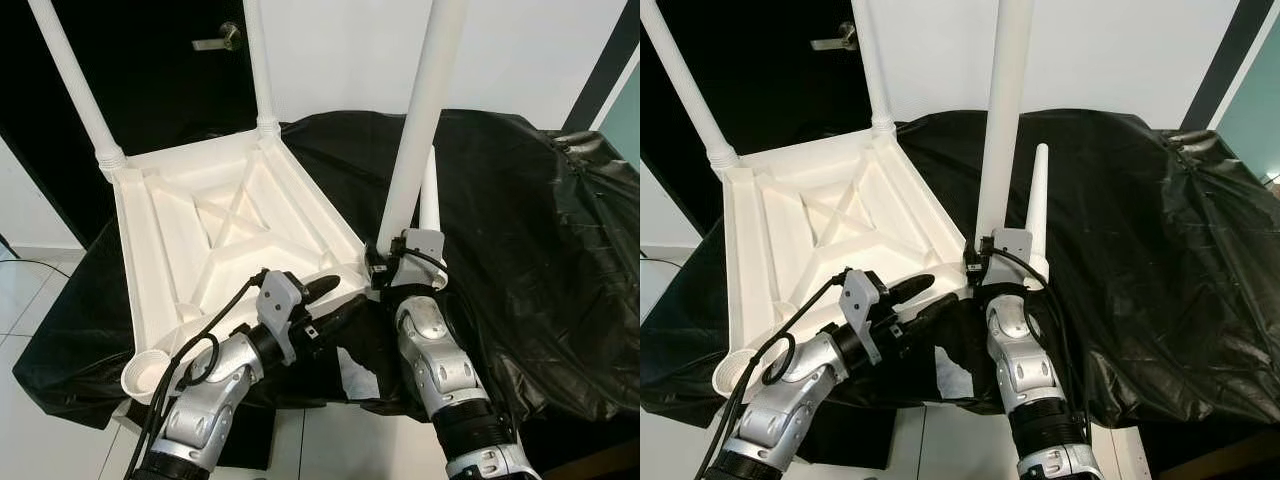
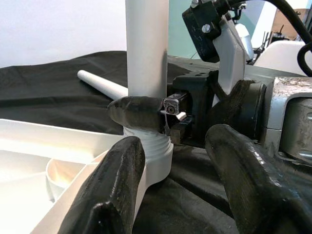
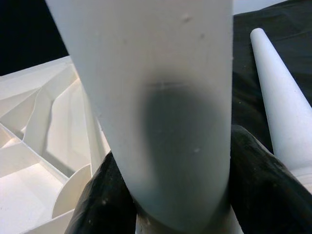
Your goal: Building children table
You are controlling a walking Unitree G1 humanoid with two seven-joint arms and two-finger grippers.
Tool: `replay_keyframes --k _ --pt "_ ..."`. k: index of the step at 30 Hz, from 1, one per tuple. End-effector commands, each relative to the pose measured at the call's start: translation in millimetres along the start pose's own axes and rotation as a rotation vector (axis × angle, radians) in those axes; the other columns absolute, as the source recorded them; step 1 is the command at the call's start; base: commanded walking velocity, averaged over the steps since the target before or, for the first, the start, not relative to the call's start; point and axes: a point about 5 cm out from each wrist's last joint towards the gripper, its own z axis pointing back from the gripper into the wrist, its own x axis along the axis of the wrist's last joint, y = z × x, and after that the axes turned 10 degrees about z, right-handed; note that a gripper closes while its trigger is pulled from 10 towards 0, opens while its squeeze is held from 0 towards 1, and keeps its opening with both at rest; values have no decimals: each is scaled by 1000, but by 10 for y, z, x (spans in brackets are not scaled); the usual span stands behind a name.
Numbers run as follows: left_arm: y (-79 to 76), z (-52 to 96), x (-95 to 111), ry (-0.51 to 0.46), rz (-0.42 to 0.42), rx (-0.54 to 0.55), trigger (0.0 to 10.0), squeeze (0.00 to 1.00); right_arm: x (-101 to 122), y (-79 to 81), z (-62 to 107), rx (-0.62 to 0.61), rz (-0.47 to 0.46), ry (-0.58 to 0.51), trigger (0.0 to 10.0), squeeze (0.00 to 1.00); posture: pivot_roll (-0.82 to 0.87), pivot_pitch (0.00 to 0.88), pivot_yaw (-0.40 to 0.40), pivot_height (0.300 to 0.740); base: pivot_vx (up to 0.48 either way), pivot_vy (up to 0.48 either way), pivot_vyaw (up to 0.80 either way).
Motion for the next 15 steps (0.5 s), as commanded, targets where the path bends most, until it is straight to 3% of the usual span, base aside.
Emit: replay_keyframes --k 1,6,7,15 --pt "-49 6 -13 12 13 -56 10000 0 -73 43 34 16 -32 39 10000 0 -1 0 1 740 0 0 0" --pt "-54 16 -20 15 14 -56 10000 0 -48 21 72 28 -4 23 10000 0 -4 0 3 740 0 0 0" --pt "-56 17 -23 16 14 -56 10000 0 -47 -11 92 28 5 17 10000 1000 -7 0 2 740 0 0 0" --pt "-45 -19 -22 10 12 -55 10000 0 -23 -264 130 110 35 -47 10000 1000 -23 0 5 740 0 0 0"
